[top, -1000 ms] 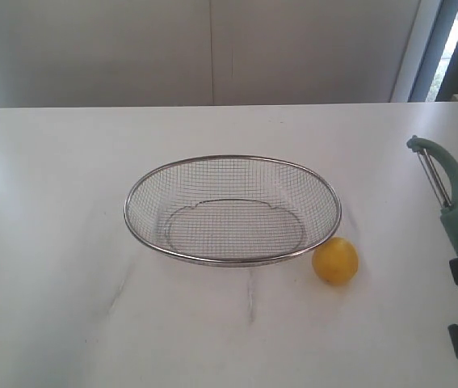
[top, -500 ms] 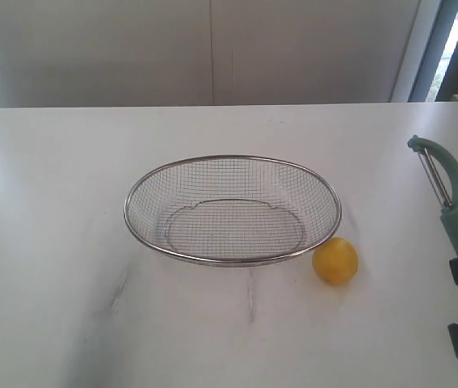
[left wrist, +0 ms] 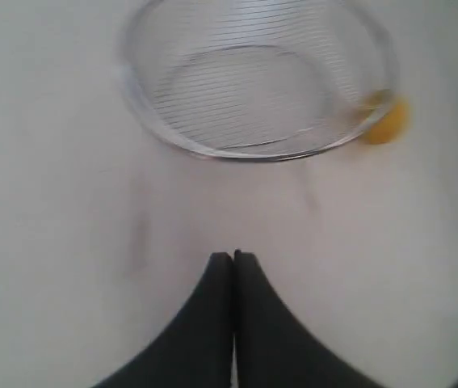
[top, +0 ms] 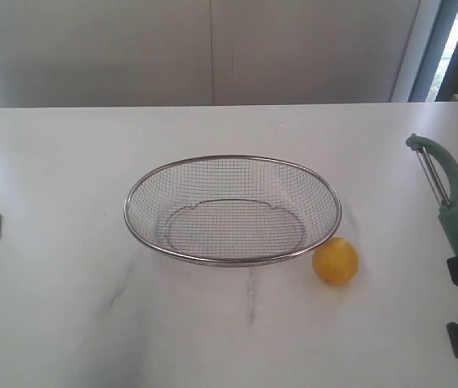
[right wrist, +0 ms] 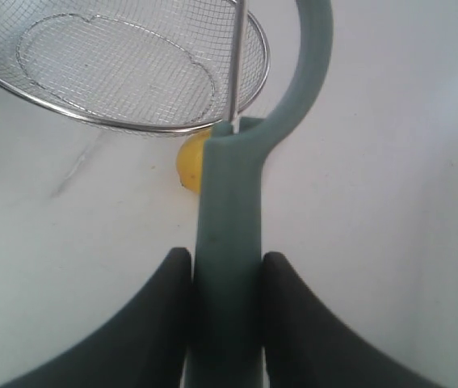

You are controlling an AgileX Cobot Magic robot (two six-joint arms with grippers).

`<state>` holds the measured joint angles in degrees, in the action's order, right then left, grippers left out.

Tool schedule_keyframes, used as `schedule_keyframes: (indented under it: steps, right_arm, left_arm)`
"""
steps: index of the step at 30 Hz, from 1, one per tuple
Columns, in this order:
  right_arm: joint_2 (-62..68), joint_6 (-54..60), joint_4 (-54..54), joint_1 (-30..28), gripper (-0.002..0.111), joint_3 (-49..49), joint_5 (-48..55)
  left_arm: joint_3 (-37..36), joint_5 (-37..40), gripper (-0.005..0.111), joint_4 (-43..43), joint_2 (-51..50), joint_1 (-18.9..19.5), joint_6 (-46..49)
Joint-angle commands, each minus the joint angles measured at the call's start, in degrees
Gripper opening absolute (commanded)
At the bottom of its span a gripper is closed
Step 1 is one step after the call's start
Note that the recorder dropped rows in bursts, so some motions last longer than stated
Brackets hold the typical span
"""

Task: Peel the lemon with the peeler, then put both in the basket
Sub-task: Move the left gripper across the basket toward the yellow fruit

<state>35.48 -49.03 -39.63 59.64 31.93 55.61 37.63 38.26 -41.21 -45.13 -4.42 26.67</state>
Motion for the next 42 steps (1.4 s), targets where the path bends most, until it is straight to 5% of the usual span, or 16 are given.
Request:
schedule_keyframes:
  steps: [1, 7, 16, 21, 29, 31, 37, 42]
  right_arm:
    - [-0.51, -0.84, -0.8, -0.33, 0.0, -0.13, -0.32]
    - [-0.51, -2.38, -1.02, -0.33, 0.0, -0.13, 0.94]
    - [-0.51, -8.49, -5.25, -0.33, 0.0, -0.02, 7.23]
    - [-0.51, -13.95, -8.22, -0.33, 0.0, -0.02, 12.61]
    - [-0.51, -15.69, -9.7, -0.33, 0.0, -0.02, 14.36]
    - [-0.51, -16.42, -10.05, -0.33, 0.0, -0.02, 14.36]
    - [-0.67, -20.15, -11.34, -0.33, 0.0, -0.02, 14.36]
    - [-0.67, -20.29, -11.34, -0.33, 0.0, -0.02, 14.36]
  left_arm:
    - [0.11, 6.44, 0.0, -26.55, -4.4, -0.78, 18.92]
    - [0.11, -1.01, 0.0, -31.68, -8.8, -12.58, 20.94]
    - [3.59, -32.15, 0.0, -34.35, -21.78, -45.08, 20.94]
    - [15.07, -41.67, 0.0, -33.65, -35.36, -57.57, 21.1]
    - [33.73, -48.84, 0.0, -32.83, -55.42, -64.21, 21.99]
    - [34.5, -49.12, 0.0, -32.39, -57.0, -64.21, 31.03]
    - [34.47, -49.24, 0.0, -29.02, -57.42, -64.21, 78.12]
    - [34.47, -51.22, 0.0, -29.02, -57.42, -63.81, 90.71]
